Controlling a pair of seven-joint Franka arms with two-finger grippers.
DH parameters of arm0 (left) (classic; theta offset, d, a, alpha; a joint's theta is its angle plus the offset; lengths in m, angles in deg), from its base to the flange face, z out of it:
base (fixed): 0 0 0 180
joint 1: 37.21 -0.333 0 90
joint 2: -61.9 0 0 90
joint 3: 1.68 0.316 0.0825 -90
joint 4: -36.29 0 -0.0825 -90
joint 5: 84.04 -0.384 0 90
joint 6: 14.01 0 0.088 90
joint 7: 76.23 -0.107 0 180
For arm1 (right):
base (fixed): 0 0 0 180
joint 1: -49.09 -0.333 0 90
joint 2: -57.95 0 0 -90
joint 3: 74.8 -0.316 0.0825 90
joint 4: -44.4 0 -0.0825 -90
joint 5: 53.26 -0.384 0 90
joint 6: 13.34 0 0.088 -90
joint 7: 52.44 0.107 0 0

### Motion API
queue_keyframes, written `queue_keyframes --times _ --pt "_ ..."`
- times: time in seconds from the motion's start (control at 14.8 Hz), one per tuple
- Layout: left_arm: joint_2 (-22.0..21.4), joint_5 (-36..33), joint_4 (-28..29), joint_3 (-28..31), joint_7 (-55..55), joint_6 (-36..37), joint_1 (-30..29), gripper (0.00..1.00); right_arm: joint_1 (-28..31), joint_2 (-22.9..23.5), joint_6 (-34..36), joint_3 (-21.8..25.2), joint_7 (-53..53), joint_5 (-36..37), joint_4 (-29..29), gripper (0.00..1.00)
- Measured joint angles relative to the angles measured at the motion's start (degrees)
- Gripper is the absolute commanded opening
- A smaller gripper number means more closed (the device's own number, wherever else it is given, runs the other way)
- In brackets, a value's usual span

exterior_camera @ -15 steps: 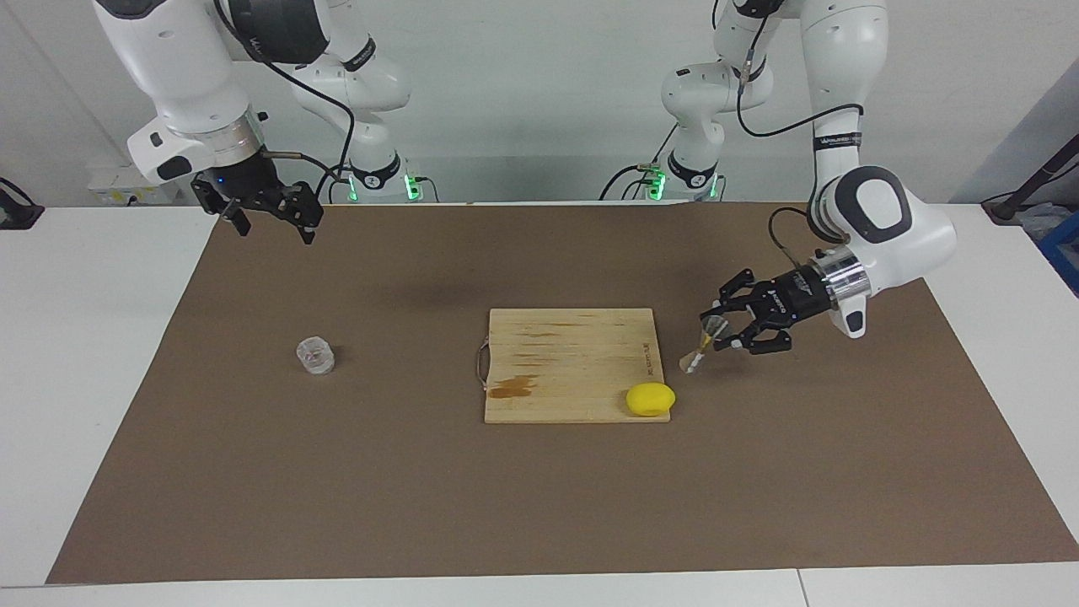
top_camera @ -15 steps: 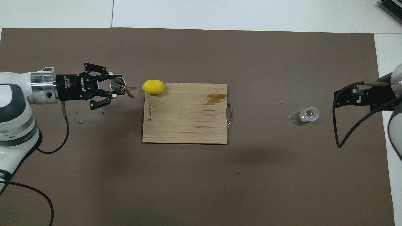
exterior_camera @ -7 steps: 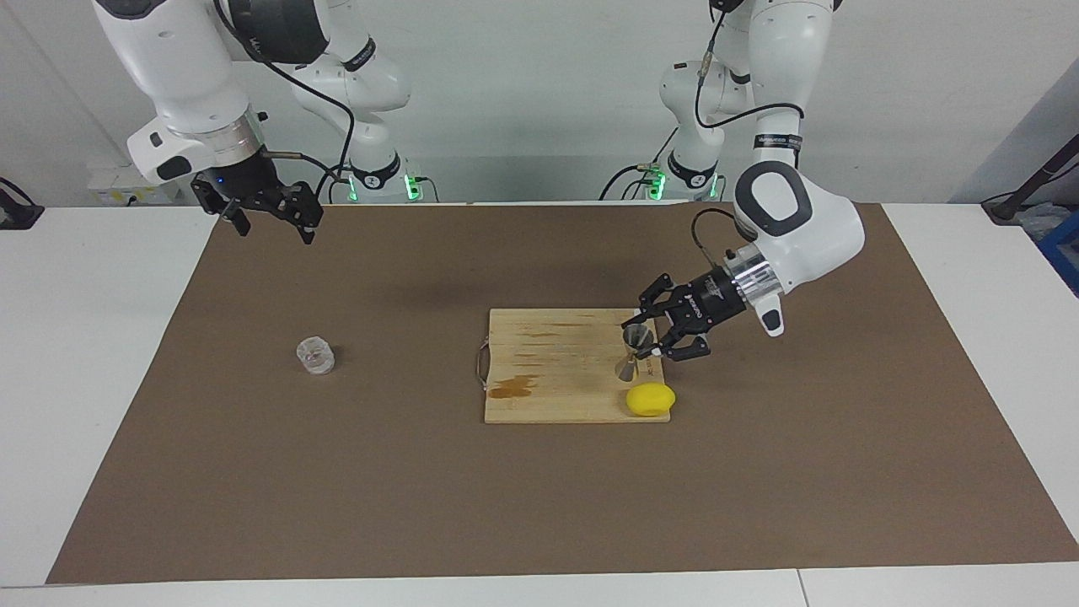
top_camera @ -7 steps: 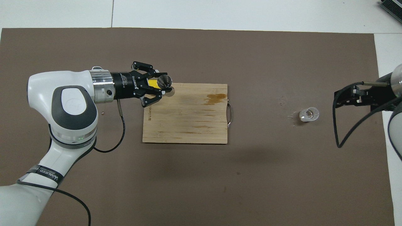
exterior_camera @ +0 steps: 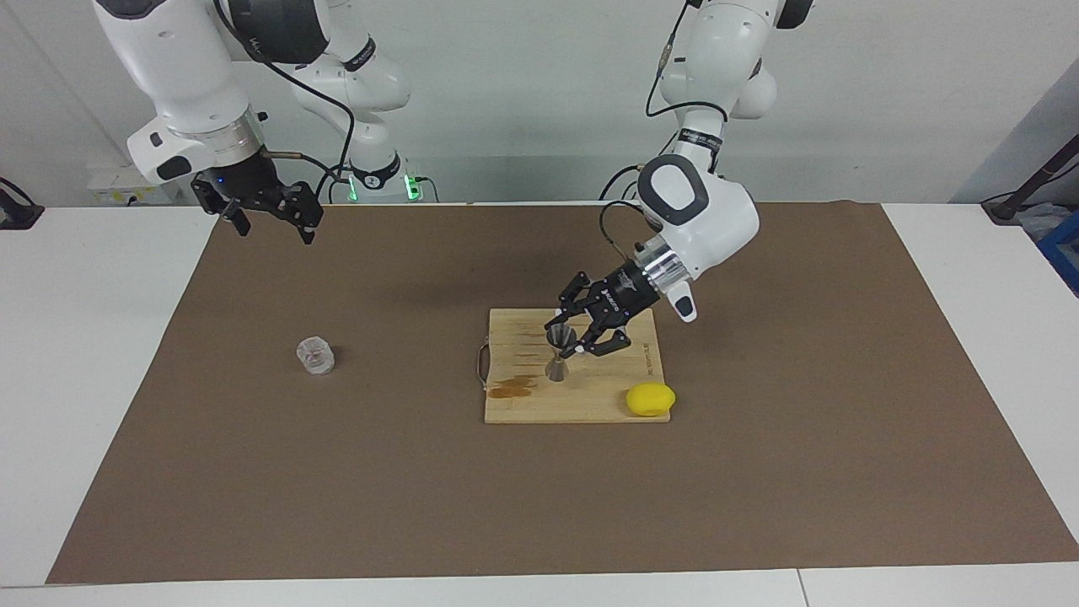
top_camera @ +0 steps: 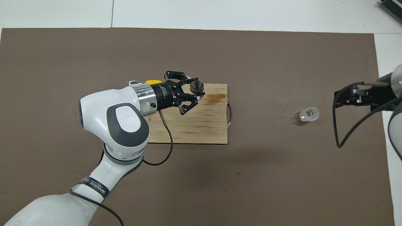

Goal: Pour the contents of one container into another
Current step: 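Carry the metal cup with the left gripper over the wooden board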

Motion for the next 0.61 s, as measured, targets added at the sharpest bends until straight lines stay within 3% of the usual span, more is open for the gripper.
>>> queue_keyframes --times 0.61 --pt "4.3 8.3 0.0 0.1 -5.8 -3.8 3.6 0.00 0.0 0.0 0.0 0.0 0.0 0.0 0.0 1.00"
